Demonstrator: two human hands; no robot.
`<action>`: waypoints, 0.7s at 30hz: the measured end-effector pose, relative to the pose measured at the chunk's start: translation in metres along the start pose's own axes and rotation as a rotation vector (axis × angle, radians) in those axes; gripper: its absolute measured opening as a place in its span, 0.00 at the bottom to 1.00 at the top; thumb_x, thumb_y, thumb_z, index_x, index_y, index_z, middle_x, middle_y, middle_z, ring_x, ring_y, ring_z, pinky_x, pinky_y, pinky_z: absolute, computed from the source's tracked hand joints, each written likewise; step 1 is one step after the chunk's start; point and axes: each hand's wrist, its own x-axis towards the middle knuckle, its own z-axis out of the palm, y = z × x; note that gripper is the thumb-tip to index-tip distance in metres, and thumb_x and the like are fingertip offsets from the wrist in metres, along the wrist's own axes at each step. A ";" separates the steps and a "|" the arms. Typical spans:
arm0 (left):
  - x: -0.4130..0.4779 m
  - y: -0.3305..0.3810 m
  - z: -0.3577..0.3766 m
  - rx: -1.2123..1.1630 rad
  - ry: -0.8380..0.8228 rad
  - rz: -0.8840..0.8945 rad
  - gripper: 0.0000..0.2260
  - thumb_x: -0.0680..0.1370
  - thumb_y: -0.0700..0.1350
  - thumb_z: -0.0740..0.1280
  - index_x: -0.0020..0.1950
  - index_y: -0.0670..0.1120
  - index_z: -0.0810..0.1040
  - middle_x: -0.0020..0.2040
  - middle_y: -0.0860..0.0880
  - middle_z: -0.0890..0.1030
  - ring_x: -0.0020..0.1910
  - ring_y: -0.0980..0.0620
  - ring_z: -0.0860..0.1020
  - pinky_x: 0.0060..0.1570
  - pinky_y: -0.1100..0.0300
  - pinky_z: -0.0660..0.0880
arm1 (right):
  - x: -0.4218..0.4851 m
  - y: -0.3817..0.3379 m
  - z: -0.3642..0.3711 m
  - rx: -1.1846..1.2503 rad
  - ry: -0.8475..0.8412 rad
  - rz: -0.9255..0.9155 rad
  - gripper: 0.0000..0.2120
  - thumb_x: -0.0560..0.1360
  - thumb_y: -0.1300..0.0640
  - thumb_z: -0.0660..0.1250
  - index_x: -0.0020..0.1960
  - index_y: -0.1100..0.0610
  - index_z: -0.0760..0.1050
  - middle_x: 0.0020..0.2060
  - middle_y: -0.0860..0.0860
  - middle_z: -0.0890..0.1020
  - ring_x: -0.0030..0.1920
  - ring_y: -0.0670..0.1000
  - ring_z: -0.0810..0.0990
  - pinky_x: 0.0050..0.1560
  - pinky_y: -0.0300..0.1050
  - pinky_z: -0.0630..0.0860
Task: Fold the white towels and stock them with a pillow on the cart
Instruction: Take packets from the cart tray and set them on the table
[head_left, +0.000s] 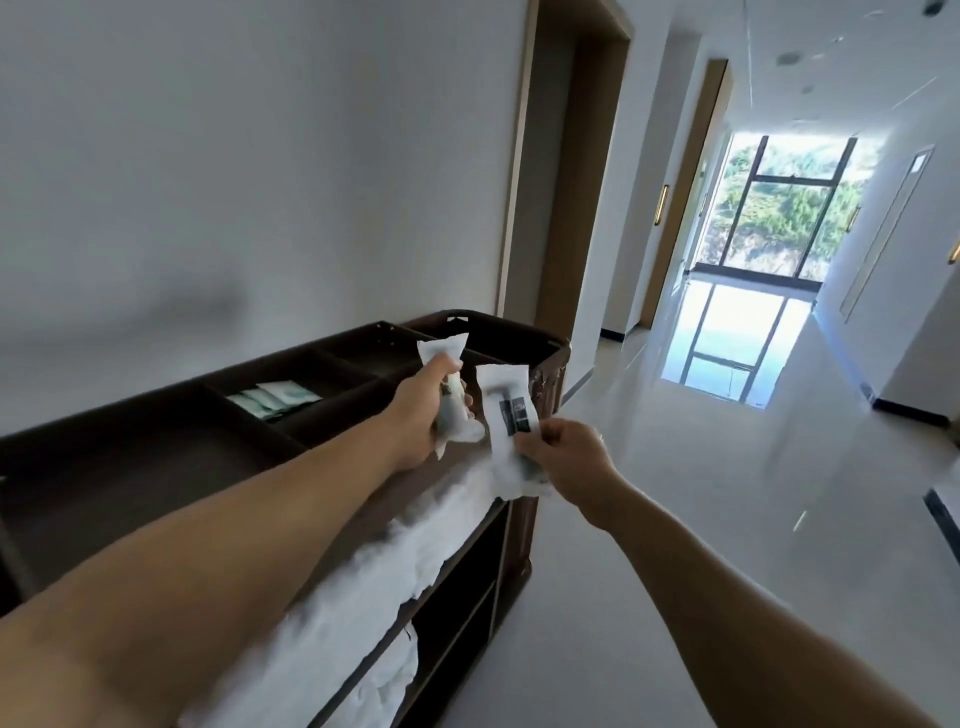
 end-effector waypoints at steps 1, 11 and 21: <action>0.013 0.003 0.001 -0.053 -0.036 -0.033 0.09 0.79 0.46 0.65 0.49 0.40 0.76 0.38 0.44 0.77 0.36 0.49 0.77 0.41 0.56 0.78 | 0.015 0.002 -0.002 0.004 0.008 -0.006 0.10 0.77 0.54 0.71 0.45 0.61 0.81 0.36 0.52 0.83 0.36 0.48 0.80 0.40 0.40 0.80; 0.143 -0.009 0.023 0.217 -0.053 0.081 0.11 0.82 0.40 0.63 0.62 0.39 0.79 0.60 0.41 0.82 0.61 0.41 0.80 0.63 0.41 0.75 | 0.160 0.044 -0.022 0.056 0.024 0.017 0.10 0.77 0.54 0.71 0.46 0.62 0.81 0.37 0.51 0.81 0.33 0.44 0.78 0.30 0.32 0.74; 0.224 0.022 0.013 0.185 0.342 0.118 0.11 0.76 0.42 0.73 0.58 0.46 0.81 0.56 0.44 0.84 0.54 0.45 0.82 0.46 0.50 0.79 | 0.315 0.044 -0.017 0.147 -0.212 -0.072 0.05 0.75 0.56 0.74 0.50 0.53 0.81 0.41 0.46 0.85 0.37 0.43 0.83 0.31 0.32 0.76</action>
